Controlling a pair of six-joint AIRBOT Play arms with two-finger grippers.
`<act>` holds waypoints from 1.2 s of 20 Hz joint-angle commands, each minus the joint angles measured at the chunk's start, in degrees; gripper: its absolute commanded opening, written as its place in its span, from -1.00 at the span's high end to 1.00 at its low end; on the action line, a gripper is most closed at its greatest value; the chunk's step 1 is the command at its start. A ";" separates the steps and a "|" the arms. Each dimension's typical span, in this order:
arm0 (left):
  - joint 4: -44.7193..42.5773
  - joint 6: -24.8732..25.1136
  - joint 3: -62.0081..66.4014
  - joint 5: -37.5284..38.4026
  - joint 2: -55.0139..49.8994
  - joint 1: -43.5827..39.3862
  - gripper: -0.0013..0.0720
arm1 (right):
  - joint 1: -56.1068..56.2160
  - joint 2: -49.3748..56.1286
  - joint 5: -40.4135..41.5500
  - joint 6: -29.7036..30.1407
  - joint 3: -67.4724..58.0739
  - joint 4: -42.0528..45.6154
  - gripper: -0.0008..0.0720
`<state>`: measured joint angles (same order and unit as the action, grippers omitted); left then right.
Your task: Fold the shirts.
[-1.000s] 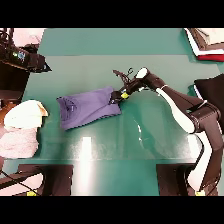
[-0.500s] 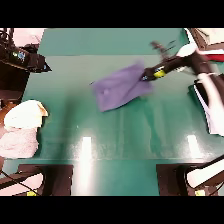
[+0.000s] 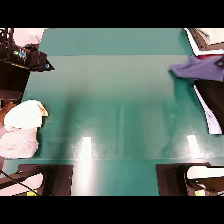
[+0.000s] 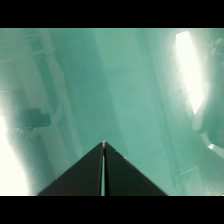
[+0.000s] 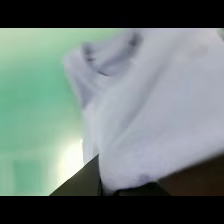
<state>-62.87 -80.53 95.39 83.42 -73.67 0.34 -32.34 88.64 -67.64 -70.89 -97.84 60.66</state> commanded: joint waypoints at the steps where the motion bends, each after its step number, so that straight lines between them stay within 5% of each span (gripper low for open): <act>1: 0.57 -0.59 0.00 0.00 -0.02 0.00 0.90 | -5.44 -0.74 3.61 1.66 -0.31 -1.81 0.94; 8: 0.52 -0.50 0.00 0.07 -0.02 0.00 0.90 | -6.23 -0.76 0.81 2.40 -13.49 -4.52 0.94; 12: 0.50 -0.44 0.00 0.20 -0.02 0.00 0.90 | -6.25 -0.83 -6.14 -1.68 -17.92 2.49 0.94; 24: 0.48 2.01 0.00 1.75 -0.02 0.00 0.90 | -21.00 -15.19 -13.27 -3.30 7.08 5.55 0.92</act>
<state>-62.37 -79.26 95.39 84.90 -73.67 0.34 -48.90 76.55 -78.50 -73.47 -96.99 65.84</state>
